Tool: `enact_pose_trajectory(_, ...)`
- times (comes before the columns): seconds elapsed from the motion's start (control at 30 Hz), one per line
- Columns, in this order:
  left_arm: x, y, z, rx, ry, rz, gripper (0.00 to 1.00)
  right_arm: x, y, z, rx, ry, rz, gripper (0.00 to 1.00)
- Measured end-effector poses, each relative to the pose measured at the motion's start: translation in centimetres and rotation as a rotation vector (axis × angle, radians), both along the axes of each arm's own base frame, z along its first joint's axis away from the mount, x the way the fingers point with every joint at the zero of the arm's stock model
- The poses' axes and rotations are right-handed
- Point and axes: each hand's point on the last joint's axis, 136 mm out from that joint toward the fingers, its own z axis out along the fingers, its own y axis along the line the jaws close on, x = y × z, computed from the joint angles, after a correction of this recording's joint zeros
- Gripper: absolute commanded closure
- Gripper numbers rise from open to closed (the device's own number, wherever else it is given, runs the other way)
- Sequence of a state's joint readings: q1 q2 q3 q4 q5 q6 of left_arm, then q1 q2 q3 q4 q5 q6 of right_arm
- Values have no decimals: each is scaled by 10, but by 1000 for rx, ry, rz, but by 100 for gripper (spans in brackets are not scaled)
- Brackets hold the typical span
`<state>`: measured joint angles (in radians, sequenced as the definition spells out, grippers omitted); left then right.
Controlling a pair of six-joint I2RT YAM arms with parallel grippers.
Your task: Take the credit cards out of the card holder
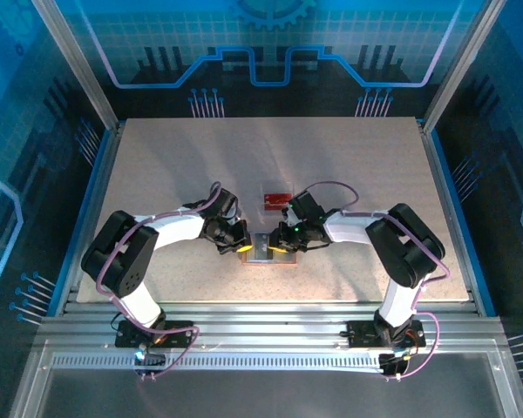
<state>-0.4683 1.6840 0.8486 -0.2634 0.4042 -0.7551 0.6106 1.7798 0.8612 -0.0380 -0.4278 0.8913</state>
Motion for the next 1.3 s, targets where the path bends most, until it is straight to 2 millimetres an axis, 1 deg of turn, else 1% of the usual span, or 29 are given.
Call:
enact_pose_trajectory(0.47, -1, 1, 0, 9, 7, -5, 100, 0, 2, 2, 28, 3, -1, 92)
enact_pose_trajectory(0.73, -1, 1, 0, 14, 9, -4, 100, 1, 0, 6, 35, -7, -2, 94)
enact_pose_trajectory(1.17, -1, 2, 0, 17, 11, -3, 100, 2, -20, 15, 10, -24, -11, 96)
enact_pose_trajectory(1.3, -1, 2, 0, 17, 11, -3, 100, 1, -27, 15, -16, -29, -8, 96)
